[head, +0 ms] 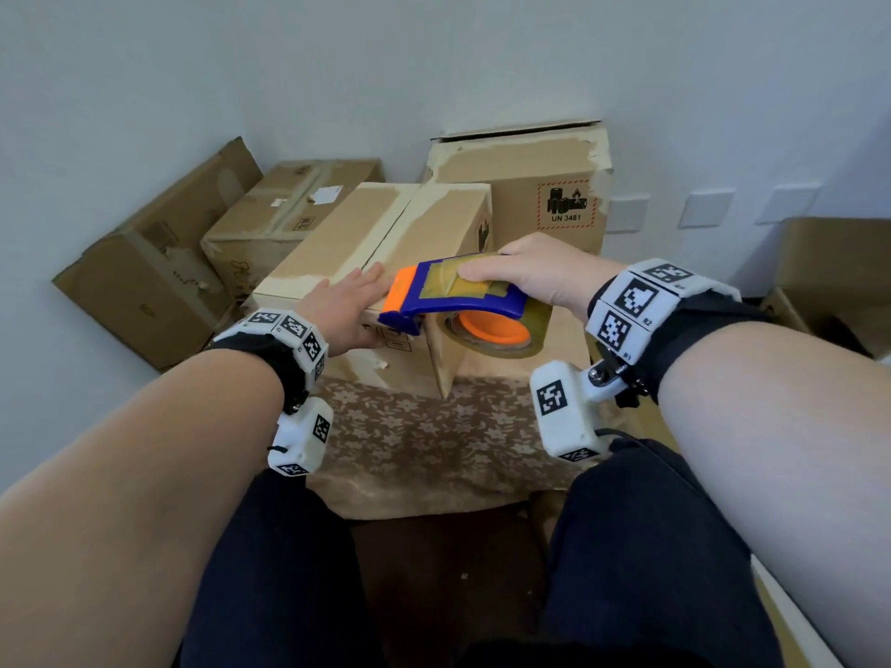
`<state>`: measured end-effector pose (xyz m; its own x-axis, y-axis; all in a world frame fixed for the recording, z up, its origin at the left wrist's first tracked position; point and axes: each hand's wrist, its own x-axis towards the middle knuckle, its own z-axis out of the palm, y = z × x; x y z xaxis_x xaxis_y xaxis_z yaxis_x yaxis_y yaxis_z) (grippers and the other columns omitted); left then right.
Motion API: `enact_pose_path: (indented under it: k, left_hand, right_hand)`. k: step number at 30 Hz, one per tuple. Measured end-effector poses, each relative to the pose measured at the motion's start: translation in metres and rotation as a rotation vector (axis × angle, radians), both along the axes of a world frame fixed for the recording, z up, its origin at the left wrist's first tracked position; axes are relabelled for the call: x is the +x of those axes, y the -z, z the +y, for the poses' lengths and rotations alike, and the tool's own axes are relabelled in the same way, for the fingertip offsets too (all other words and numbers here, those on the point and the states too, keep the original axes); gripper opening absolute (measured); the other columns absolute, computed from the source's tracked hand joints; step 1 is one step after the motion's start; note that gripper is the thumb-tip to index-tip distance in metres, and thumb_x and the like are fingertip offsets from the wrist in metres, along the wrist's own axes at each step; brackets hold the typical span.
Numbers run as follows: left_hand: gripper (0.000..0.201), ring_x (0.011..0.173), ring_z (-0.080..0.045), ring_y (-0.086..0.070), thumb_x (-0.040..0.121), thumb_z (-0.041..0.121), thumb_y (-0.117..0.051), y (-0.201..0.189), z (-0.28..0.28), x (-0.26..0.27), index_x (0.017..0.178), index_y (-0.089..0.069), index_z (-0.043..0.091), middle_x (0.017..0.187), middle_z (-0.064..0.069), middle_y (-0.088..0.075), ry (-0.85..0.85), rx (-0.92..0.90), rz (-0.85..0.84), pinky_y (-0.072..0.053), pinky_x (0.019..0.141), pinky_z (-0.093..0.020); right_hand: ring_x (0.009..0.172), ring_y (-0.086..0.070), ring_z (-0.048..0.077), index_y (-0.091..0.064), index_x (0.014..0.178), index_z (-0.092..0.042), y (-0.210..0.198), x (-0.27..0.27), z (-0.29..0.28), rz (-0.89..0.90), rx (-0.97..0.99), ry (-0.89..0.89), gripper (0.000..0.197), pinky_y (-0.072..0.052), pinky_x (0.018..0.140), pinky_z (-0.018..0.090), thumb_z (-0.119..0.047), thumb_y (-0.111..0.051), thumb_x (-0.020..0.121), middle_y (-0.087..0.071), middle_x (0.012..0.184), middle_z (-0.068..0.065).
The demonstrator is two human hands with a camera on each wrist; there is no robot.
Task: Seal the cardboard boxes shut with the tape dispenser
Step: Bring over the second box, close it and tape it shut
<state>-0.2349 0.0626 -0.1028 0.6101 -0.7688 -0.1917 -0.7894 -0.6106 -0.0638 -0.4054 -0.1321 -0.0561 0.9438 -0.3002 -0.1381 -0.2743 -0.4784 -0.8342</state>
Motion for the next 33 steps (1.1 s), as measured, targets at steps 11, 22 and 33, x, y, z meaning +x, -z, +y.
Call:
enact_pose_path:
  k: [11,22,33]
  left_hand:
    - [0.098,0.147,-0.019,-0.006,0.085,0.043,-0.065,-0.002,-0.002,-0.002,0.149,0.009,0.039,0.160,0.000,0.005,0.000,0.032,-0.023,-0.017,0.116,-0.051]
    - [0.124,0.147,-0.022,0.006,0.063,0.081,-0.056,-0.027,-0.014,-0.010,0.150,0.015,0.030,0.159,0.000,0.017,-0.099,0.215,0.161,-0.006,0.117,-0.054]
    - [0.060,0.146,-0.030,0.002,0.104,0.037,-0.021,-0.019,-0.051,-0.036,0.152,-0.001,0.007,0.160,-0.010,0.004,-0.246,0.045,0.204,-0.007,0.118,-0.048]
  right_hand:
    - [0.068,-0.058,0.021,-0.067,0.083,-0.009,0.006,-0.029,-0.028,0.044,-0.067,-0.014,0.043,-0.043,0.071,0.028,-0.052,-0.061,0.084,-0.065,0.074,0.008]
    - [0.067,-0.055,0.018,-0.065,0.075,-0.015,0.025,-0.025,-0.024,0.066,-0.076,0.030,0.044,-0.040,0.066,0.027,-0.057,-0.058,0.084,-0.063,0.071,0.005]
    - [0.059,-0.058,0.012,-0.063,0.070,-0.023,0.055,-0.035,-0.016,-0.009,0.176,0.107,0.029,-0.044,0.055,0.016,-0.046,-0.061,0.088,-0.065,0.064,-0.003]
